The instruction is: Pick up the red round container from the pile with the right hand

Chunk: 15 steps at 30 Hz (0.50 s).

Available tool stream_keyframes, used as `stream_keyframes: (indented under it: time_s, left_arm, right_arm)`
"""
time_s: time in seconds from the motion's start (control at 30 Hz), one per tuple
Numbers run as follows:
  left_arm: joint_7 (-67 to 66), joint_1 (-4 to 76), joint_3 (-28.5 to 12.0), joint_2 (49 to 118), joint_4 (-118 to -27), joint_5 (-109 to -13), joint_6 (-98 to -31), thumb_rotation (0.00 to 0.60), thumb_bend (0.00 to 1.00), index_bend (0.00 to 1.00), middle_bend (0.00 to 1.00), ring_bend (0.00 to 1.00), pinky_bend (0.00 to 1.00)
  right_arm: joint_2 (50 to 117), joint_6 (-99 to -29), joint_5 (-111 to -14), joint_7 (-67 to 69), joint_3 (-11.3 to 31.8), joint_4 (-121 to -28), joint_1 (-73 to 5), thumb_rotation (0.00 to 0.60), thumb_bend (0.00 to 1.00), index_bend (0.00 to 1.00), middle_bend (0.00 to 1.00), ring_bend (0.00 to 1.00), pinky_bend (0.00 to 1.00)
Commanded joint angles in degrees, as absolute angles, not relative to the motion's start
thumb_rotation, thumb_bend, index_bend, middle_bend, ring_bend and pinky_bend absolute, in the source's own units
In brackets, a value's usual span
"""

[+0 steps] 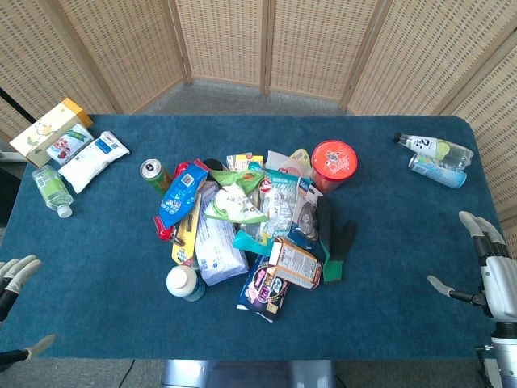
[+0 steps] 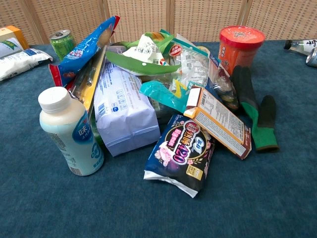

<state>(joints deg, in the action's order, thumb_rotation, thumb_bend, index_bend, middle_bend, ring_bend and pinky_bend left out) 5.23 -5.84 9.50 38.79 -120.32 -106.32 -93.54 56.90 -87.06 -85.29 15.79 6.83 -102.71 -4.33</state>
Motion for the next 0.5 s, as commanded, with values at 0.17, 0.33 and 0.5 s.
stream_keyframes:
  time_s: [0.17, 0.33, 0.5]
  left_arm:
    - [4.4, -5.9, 9.4, 39.0, -120.5, -106.3, -93.4, 0.6, 0.0, 0.06, 0.0, 0.0, 0.0]
    - [4.2, -5.5, 9.0, 39.3, -120.7, -105.2, -92.8, 0.6, 0.0, 0.06, 0.0, 0.0, 0.0]
    - [3.6, -4.7, 8.4, 39.6, -120.7, -103.4, -91.4, 0.6, 0.0, 0.06, 0.0, 0.0, 0.0]
  right_arm:
    - [57.3, -86.5, -85.3, 15.1, 6.7, -102.5, -4.6, 0.6, 0.0, 0.0, 0.0, 0.0, 0.0]
    - [57.3, -82.5, -85.0, 14.4, 6.2, -102.5, -6.4, 0.6, 0.0, 0.0, 0.0, 0.0, 0.0]
    - [55.5, -73.1, -83.2, 15.7, 8.4, -103.4, -12.7, 0.6, 0.0, 0.0, 0.0, 0.0, 0.0]
